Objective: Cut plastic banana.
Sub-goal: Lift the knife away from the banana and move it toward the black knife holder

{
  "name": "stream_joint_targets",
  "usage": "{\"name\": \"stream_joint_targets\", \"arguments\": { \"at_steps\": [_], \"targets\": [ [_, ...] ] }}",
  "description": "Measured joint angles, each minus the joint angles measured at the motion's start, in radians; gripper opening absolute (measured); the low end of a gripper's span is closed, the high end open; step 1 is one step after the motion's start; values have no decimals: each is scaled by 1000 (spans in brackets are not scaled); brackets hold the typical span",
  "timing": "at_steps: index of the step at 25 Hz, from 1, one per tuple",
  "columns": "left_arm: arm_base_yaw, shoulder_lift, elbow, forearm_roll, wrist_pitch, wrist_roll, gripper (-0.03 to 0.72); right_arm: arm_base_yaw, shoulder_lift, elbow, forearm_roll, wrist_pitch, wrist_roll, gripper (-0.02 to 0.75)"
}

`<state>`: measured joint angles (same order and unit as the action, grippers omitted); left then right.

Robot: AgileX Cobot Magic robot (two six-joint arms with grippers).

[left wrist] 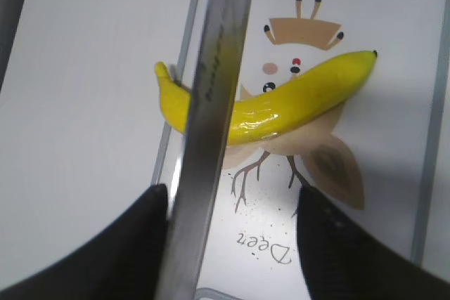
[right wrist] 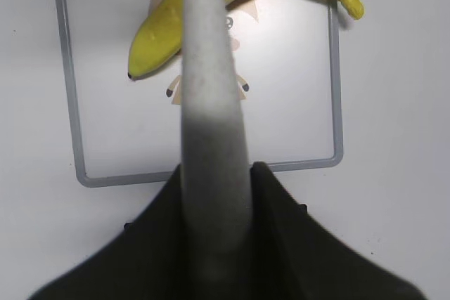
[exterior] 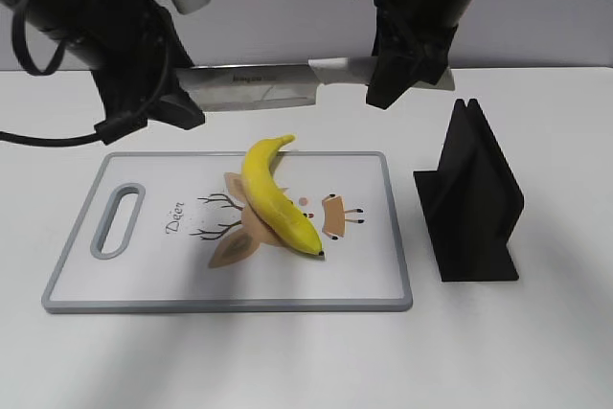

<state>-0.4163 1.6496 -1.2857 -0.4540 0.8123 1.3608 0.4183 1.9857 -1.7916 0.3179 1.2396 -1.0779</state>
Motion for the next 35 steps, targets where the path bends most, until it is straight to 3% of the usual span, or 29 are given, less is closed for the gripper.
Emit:
{"name": "stream_joint_targets", "arguments": {
  "at_steps": [4,13,24,30,35],
  "targets": [
    [7,-28,2,-1,-56,-131,582,0,-12,0,0,0,21,185],
    [101,-101,-109,52,-72,-468,588,0,-74,0,-24,-8,128,175],
    [167,-188,-138,415,103,-938,587,0,-225,102,-43,-10,400,175],
    [215,-208,-138,472,313,-1087,579,0,-329,206,-89,-9,645,175],
    [244,-234,-138,478,397,-1128,561,0,-424,308,-164,-9,894,175]
  ]
}}
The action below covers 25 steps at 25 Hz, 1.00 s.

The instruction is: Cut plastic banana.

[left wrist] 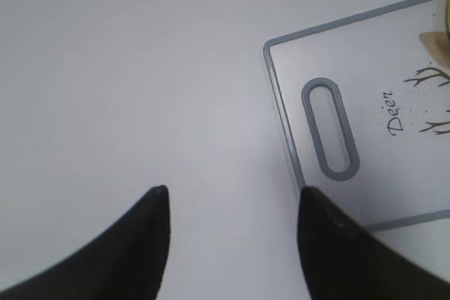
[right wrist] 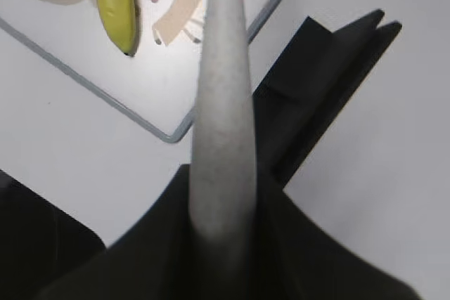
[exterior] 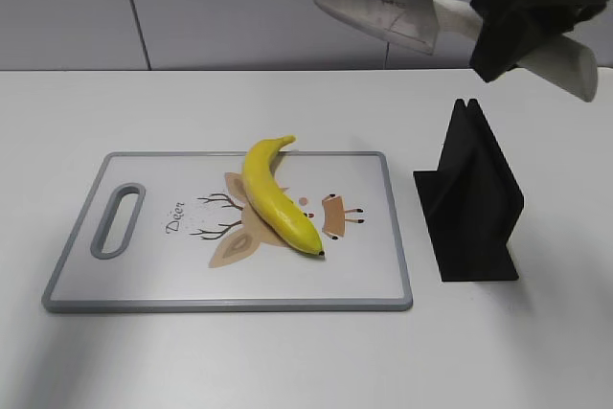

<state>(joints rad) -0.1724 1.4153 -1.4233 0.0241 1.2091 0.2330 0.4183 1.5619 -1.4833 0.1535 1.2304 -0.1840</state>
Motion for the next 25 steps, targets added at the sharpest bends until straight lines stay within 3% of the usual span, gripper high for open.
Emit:
{"name": "stream_joint_targets", "arguments": {
  "at_steps": [6,14,20,25],
  "targets": [
    [0,-103,49,-1,-12,-22,545,0,-156,188,-26,-127,235,175],
    [0,-339,263,-1,-59,-27,544,0,-302,491,-85,-329,449,175],
    [0,-552,427,-1,-80,-69,544,0,-310,589,-107,-422,517,175],
    [0,-771,632,-1,-123,-74,544,0,-310,594,-207,-437,604,175]
  ]
}}
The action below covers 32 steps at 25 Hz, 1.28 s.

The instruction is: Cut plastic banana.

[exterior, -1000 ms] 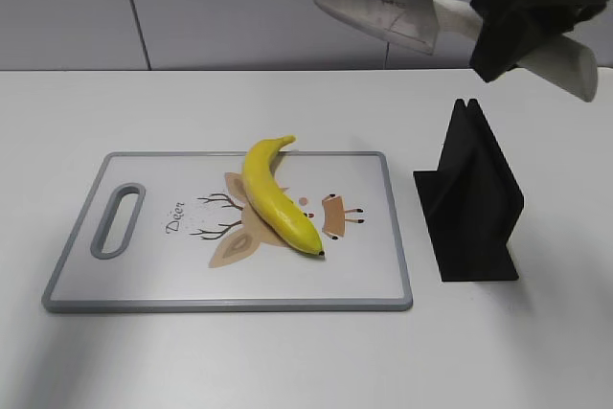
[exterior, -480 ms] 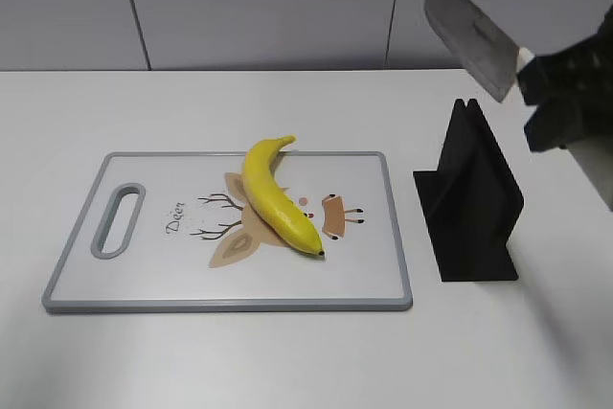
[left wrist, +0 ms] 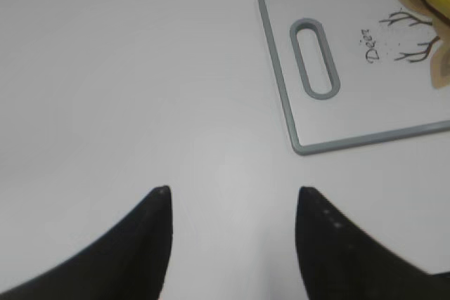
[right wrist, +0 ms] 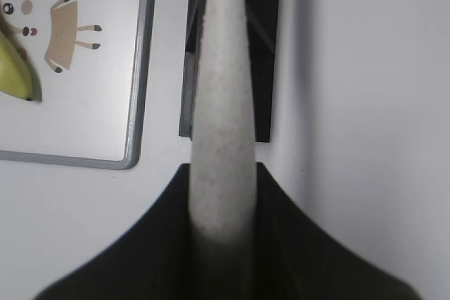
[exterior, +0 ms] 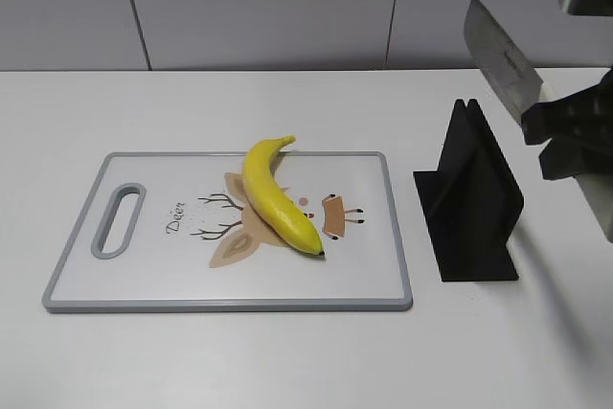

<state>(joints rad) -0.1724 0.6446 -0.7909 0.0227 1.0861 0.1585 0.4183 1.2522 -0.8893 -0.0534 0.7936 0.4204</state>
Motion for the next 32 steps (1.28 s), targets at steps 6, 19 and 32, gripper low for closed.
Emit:
{"name": "stream_joint_targets", "arguments": {
  "at_steps": [6,19,32],
  "targets": [
    [0,-272,197,-36,7,0,544,0,0,0,-11,-3,16,175],
    [0,-642,267,-39,71,-53,544,0,53,0,7,-9,19,175],
    [0,-650,296,-41,11,-56,542,0,119,1,27,-41,19,175]
  ]
}}
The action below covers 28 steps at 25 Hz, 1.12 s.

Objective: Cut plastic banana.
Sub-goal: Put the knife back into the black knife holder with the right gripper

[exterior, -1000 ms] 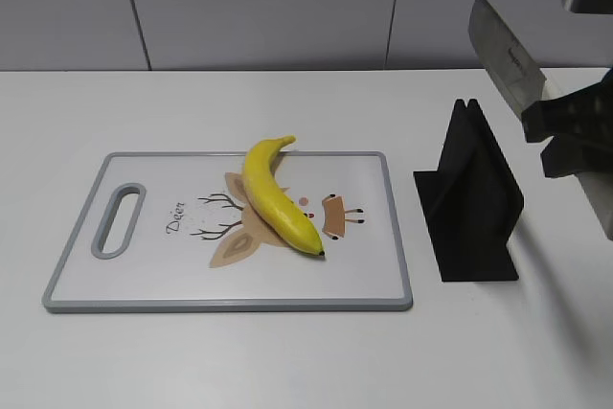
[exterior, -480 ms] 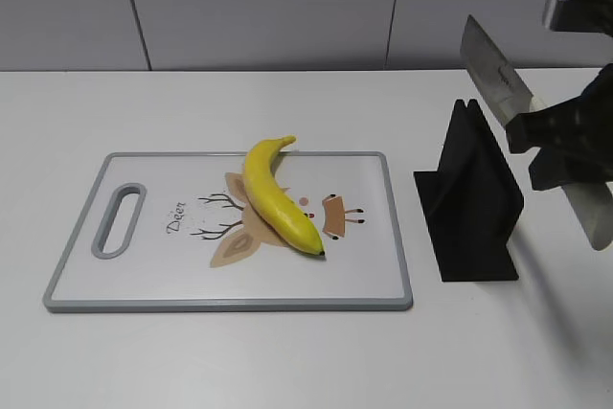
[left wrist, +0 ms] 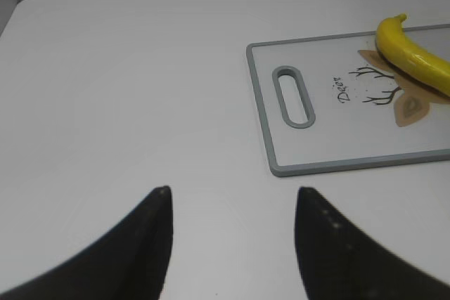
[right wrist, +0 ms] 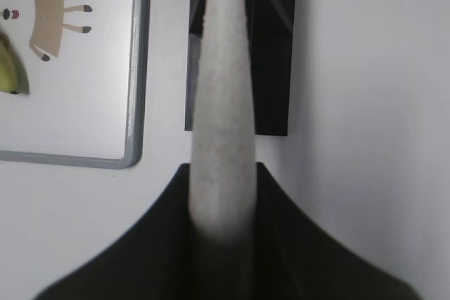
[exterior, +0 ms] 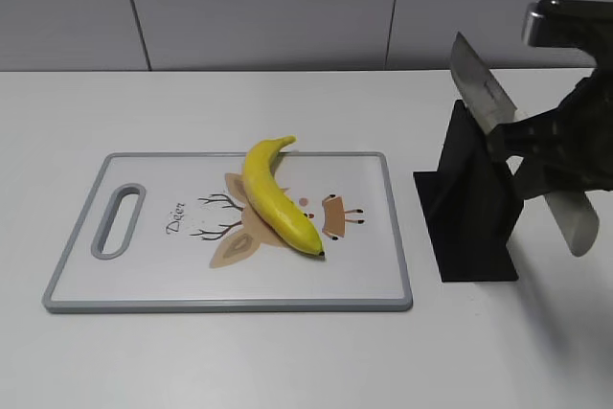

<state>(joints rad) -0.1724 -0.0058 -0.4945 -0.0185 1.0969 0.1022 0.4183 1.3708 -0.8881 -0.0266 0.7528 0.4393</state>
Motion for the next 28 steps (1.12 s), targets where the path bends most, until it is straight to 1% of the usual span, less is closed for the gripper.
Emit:
{"name": "stream_joint_targets", "arguments": {
  "at_steps": [9,20,28],
  "targets": [
    [0,0,0,0,-5,-1,532,0,11,0,-64,-11,46,175],
    [0,0,0,0,-5,-1,521,0,14,0,-51,-12,51,174],
    [0,0,0,0,-6,-1,519,0,69,0,-43,-16,41,174]
  ]
}}
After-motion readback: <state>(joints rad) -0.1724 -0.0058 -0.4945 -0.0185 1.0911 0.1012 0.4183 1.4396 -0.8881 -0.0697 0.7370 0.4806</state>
